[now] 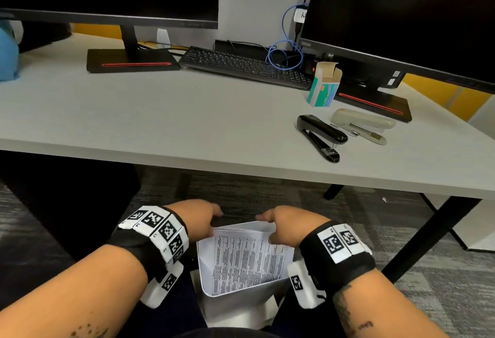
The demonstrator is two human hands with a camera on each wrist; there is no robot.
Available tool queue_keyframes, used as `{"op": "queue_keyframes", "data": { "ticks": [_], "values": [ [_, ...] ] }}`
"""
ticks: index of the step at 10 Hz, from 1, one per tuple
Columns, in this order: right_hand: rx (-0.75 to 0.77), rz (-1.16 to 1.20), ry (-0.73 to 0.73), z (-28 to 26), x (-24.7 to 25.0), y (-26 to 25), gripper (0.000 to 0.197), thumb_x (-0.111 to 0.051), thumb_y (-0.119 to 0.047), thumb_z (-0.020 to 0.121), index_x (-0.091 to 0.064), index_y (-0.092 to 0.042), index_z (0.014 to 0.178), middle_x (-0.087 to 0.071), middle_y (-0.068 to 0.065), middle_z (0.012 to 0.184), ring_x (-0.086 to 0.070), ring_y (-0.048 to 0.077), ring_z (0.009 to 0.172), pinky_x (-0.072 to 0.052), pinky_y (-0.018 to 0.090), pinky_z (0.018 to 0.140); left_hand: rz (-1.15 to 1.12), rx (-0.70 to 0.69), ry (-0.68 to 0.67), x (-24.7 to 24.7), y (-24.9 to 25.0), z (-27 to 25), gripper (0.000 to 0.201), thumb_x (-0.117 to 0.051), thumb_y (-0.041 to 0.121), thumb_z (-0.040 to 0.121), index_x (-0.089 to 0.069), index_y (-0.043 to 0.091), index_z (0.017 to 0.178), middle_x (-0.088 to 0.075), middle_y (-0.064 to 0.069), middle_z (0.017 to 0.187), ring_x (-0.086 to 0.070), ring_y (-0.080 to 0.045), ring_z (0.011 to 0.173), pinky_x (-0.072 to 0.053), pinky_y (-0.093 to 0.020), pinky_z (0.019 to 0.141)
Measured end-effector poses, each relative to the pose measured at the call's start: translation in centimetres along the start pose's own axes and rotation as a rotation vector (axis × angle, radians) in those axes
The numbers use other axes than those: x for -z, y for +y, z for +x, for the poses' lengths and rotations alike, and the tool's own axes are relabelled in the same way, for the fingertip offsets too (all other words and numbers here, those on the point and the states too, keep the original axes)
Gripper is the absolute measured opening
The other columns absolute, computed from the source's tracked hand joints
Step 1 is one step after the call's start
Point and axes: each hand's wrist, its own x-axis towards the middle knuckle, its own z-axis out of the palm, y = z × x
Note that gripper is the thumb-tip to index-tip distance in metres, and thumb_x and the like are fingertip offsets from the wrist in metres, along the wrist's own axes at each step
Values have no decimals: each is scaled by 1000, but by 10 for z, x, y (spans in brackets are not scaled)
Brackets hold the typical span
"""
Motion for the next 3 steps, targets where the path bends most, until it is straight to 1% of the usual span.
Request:
{"op": "queue_keyframes", "data": {
  "ticks": [1,2,3],
  "values": [
    [69,78,69,-19,24,-8,65,-68,-25,85,-42,-38,144,-51,-8,144,-52,12,127,-40,31,109,-27,-76,84,28,14,-17,56,-58,37,94,-38,30,146,-50,0,144,-50,-19,129,-40,-33,107],
    [173,242,172,-45,51,-17,57,-71,-25,85,-51,-39,137,-67,-13,117,-63,4,104,-46,31,103,-68,-158,166,55,30,-33,50,-58,41,92,-45,33,140,-58,4,134,-56,-15,117,-45,-33,100],
    [253,337,383,-70,76,-24,46,-71,-27,85,-59,-38,128,-71,-12,98,-65,0,90,-50,26,93,-135,-258,300,82,44,-53,45,-59,41,92,-51,34,135,-62,8,126,-58,-11,109,-46,-29,94]
  ]
}}
